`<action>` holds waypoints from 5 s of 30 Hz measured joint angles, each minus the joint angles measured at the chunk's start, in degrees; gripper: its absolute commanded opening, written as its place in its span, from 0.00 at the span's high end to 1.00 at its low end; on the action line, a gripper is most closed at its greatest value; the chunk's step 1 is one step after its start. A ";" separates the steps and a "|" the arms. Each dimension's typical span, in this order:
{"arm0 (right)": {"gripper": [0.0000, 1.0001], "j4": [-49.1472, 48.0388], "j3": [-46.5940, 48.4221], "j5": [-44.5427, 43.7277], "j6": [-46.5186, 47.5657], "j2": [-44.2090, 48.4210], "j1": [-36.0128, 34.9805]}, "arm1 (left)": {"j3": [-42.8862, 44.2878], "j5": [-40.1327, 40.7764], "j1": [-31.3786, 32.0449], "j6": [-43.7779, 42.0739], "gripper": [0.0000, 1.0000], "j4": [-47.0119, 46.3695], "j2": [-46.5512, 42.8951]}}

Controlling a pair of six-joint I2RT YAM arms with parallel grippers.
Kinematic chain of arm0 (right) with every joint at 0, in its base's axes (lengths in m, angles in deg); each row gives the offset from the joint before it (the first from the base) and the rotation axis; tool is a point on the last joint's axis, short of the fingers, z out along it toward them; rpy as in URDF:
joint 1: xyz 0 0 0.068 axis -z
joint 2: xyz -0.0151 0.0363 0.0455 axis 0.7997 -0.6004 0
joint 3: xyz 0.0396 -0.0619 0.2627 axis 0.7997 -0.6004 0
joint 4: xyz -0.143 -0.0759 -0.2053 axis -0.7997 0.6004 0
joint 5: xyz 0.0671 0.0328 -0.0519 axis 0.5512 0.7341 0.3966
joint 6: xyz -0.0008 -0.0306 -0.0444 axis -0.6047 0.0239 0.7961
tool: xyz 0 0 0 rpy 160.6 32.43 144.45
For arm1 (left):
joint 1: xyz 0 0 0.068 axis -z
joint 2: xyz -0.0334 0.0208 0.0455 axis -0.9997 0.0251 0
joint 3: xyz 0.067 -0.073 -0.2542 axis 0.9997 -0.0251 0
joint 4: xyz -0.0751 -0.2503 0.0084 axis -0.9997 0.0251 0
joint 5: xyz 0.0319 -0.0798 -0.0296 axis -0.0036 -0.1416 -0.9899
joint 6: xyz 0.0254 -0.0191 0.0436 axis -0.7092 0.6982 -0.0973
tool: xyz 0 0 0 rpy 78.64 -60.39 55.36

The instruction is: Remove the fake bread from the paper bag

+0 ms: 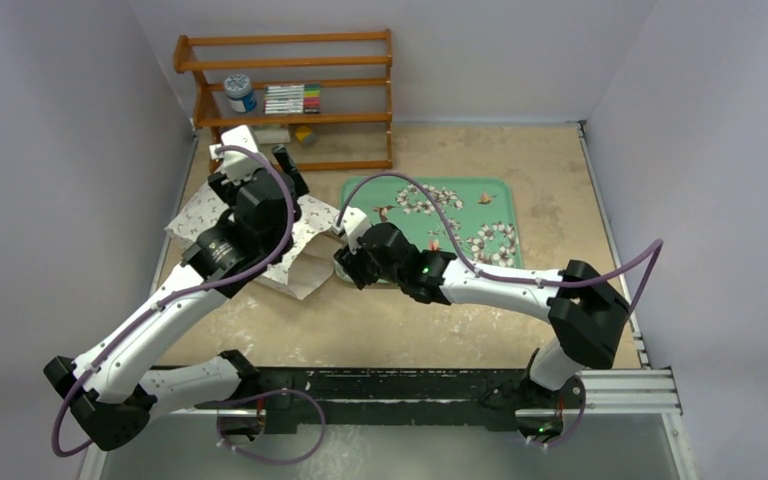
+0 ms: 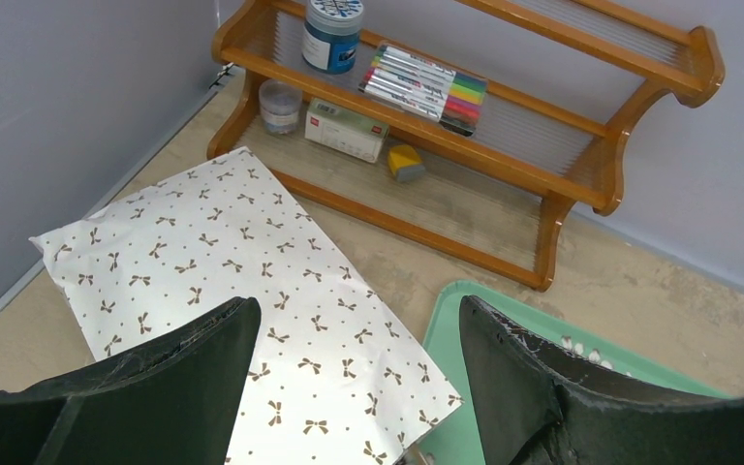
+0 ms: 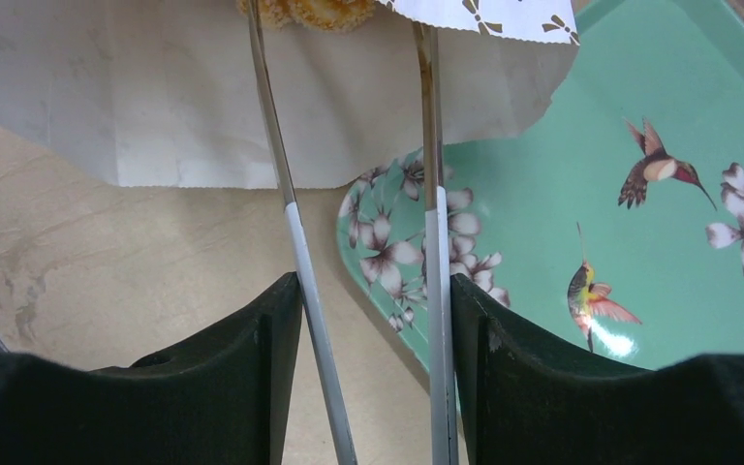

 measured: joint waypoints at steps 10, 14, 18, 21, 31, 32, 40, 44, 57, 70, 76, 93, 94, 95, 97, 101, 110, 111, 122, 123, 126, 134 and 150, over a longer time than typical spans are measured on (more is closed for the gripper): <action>0.44 -1.55 1.18 -0.20 3.32 -4.00 0.00 | 0.00 -0.94 -1.09 -0.02 0.24 0.00 0.00; 0.44 -1.81 1.25 -0.57 4.37 -6.49 0.00 | 0.00 -1.29 -1.46 -0.02 0.24 0.00 0.00; 0.44 -2.49 1.29 -1.36 5.40 -7.43 0.04 | 0.00 -1.49 -1.68 -0.02 0.24 0.00 0.00; 0.44 -3.19 1.75 -1.68 6.29 -7.45 0.07 | 0.00 -1.53 -1.77 -0.04 0.24 0.00 -0.02; 0.45 -4.90 2.19 -2.08 7.28 -7.30 0.22 | -0.02 -1.77 -2.14 -0.02 0.24 -0.02 -0.46; 0.45 -4.94 2.19 -2.08 7.28 -7.30 0.22 | -0.02 -1.79 -2.14 -0.02 0.24 -0.02 -0.48; 0.47 -6.62 2.19 -2.19 7.69 -7.30 0.46 | -0.02 -2.05 -2.14 -0.02 0.24 0.00 -0.63; 0.59 -6.97 2.32 -2.47 7.87 -7.30 0.55 | -0.04 -2.19 -2.12 0.00 0.24 0.00 -0.76; 1.00 -4.37 5.38 -1.81 7.28 -8.68 0.85 | -0.17 -2.19 -2.12 0.00 0.24 0.00 -1.25; 0.99 -3.21 4.09 -1.64 5.90 -6.45 0.92 | -0.17 -2.16 -2.14 0.02 0.24 0.00 -2.12; 0.70 -1.81 5.16 -1.53 4.96 -7.19 0.92 | -0.17 -2.19 -2.14 0.42 0.24 0.00 -2.12; 0.44 0.33 10.29 0.39 2.99 -12.39 0.96 | -0.17 -2.19 -2.14 0.42 0.24 0.00 -2.12; 0.43 0.31 10.29 0.39 2.99 -12.39 0.98 | -0.17 -2.19 -2.14 0.42 0.24 0.00 -2.12; 0.43 0.31 10.29 0.39 2.99 -12.39 0.98 | -0.17 -2.19 -2.14 0.42 0.24 0.00 -2.12; 0.43 0.31 10.29 0.39 2.89 -12.39 0.98 | -0.17 -2.19 -2.14 0.42 0.24 0.00 -2.12; 0.55 0.26 10.23 0.37 2.62 -12.39 0.98 | -0.17 -2.19 -2.14 0.44 0.24 0.00 -2.12; 1.00 0.28 9.42 1.40 2.54 -12.28 0.90 | -0.17 -2.34 -2.14 0.44 0.25 0.00 -2.12; 1.00 0.13 9.11 1.29 2.51 -12.13 0.92 | -0.17 -2.34 -2.14 0.44 0.25 0.00 -2.12; 1.00 4.20 5.95 0.24 2.64 -4.42 0.90 | -0.17 -2.16 -2.14 0.44 0.24 0.00 -2.12; 1.00 4.96 5.92 0.04 2.62 -3.43 0.90 | -0.17 -2.05 -2.14 0.46 0.24 0.00 -2.12; 1.00 6.97 5.92 -0.11 2.45 -0.76 0.76 | -0.17 -1.70 -2.14 0.48 0.25 0.00 -2.10; 1.00 13.73 1.81 -0.55 0.20 7.21 -0.96 | 0.33 -1.25 -2.14 0.52 0.25 -0.02 -1.18; 1.00 33.62 -1.40 -10.38 -19.32 21.38 -11.17 | 0.55 0.11 -2.14 1.99 0.25 -0.04 -1.77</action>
